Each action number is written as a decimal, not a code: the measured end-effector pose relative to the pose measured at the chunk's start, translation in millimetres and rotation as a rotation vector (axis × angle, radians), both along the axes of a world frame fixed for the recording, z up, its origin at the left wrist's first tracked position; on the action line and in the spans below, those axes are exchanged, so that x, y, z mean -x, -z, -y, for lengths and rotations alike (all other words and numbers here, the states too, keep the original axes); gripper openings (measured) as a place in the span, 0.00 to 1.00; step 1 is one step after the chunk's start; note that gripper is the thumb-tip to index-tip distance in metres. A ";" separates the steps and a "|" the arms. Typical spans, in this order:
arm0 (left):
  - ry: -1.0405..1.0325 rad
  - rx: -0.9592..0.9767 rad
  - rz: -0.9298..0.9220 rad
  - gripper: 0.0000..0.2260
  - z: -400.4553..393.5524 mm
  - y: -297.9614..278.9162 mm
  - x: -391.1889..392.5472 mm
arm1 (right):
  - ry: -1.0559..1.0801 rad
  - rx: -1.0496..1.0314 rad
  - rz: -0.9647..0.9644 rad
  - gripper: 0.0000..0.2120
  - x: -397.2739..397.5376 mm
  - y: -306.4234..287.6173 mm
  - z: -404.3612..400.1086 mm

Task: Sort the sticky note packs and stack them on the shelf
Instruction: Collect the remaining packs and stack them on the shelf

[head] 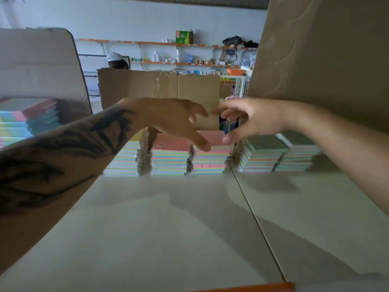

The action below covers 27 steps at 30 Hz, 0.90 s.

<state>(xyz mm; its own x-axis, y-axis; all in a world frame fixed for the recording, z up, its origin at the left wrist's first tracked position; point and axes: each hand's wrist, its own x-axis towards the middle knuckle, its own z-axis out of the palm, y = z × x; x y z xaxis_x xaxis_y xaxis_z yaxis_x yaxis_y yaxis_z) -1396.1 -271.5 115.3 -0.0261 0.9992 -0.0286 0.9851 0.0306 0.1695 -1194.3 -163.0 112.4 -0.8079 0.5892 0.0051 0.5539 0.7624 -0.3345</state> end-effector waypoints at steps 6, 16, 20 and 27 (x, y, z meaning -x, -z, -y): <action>0.188 -0.239 -0.038 0.27 -22.6 11.2 -62.3 | 0.068 -0.120 -0.024 0.23 -66.2 0.0 -7.7; 0.244 -0.255 -0.125 0.19 -76.2 46.5 -135.8 | 0.049 -0.227 -0.010 0.12 -152.2 25.1 -61.7; 0.207 -0.258 -0.203 0.17 -87.1 53.4 -152.3 | -0.022 -0.231 -0.039 0.16 -159.0 38.1 -78.8; 0.096 -0.202 -0.208 0.16 -92.1 54.7 -159.5 | -0.044 -0.230 -0.143 0.14 -157.2 51.2 -96.1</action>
